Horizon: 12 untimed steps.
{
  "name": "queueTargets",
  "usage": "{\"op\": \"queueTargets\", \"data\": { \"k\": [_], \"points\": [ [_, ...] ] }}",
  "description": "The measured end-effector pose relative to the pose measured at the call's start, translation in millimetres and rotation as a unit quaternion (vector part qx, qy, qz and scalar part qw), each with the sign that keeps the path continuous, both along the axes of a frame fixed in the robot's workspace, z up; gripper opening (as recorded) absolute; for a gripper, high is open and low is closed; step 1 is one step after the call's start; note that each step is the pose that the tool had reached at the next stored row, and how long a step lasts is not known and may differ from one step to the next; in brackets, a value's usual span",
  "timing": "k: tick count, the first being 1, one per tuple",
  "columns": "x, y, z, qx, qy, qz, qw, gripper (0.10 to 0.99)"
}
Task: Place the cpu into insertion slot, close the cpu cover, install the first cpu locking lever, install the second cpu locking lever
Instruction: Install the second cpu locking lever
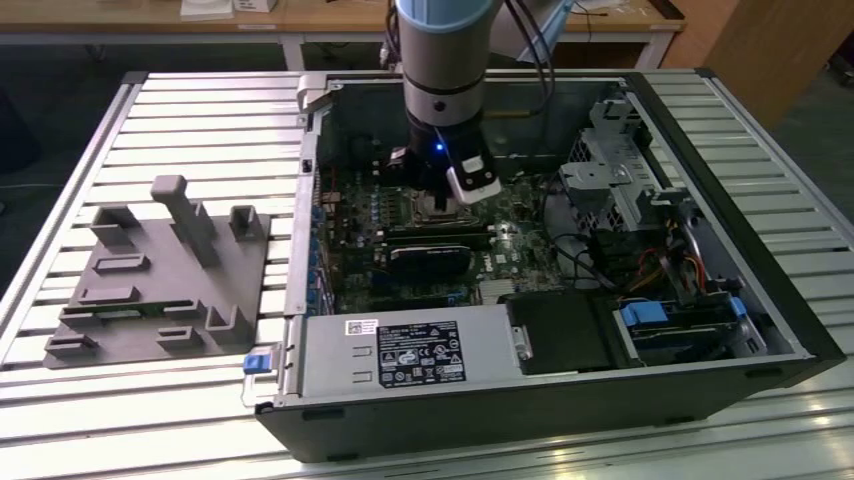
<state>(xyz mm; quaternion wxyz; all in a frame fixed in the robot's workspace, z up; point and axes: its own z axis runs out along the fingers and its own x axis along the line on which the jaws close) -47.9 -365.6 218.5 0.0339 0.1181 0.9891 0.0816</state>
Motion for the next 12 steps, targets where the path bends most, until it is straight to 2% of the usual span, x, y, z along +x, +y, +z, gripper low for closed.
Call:
{"op": "queueTargets", "data": {
  "k": [6, 12],
  "points": [
    [8.9, 14.1, -1.3, -0.0056, 0.0012, 0.0, 1.0, 0.106],
    [9.6, 15.1, -1.4, -0.0059, 0.0014, 0.0, 1.0, 0.106]
  ]
}}
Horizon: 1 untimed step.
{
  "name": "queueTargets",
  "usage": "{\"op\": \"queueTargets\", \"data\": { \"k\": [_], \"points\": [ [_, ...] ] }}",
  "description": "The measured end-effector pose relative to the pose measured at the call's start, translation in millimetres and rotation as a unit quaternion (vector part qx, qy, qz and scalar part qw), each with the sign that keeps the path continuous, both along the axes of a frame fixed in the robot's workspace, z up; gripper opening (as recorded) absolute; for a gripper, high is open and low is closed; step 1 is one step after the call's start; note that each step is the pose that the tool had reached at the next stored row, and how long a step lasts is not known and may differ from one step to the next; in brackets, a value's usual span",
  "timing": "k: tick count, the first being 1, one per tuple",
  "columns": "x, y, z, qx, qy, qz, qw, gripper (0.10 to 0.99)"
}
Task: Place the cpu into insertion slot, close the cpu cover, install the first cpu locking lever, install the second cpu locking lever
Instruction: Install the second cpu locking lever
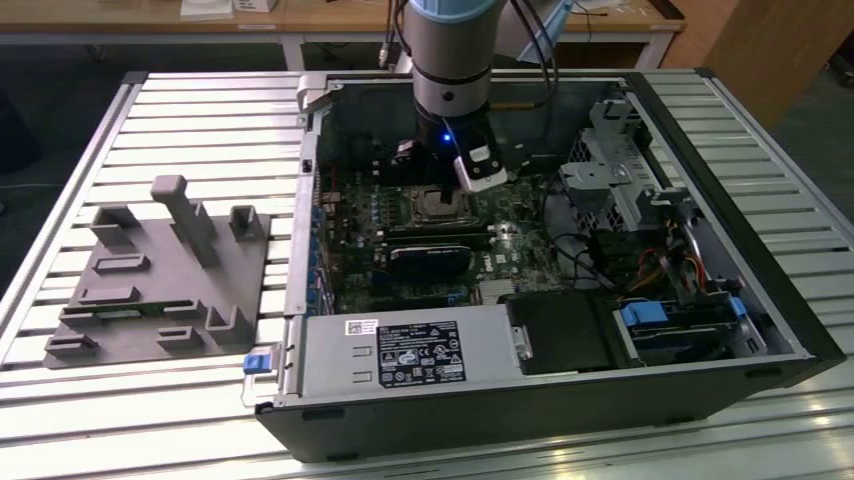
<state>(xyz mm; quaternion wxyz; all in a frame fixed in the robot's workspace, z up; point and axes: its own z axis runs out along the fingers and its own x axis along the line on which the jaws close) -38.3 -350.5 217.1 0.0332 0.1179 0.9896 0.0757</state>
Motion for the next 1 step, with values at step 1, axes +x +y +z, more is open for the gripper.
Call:
{"op": "queueTargets", "data": {
  "k": [1],
  "points": [
    [0.0, 0.0, 0.0, 0.0, 0.0, 0.0, 1.0, 0.106]
  ]
}}
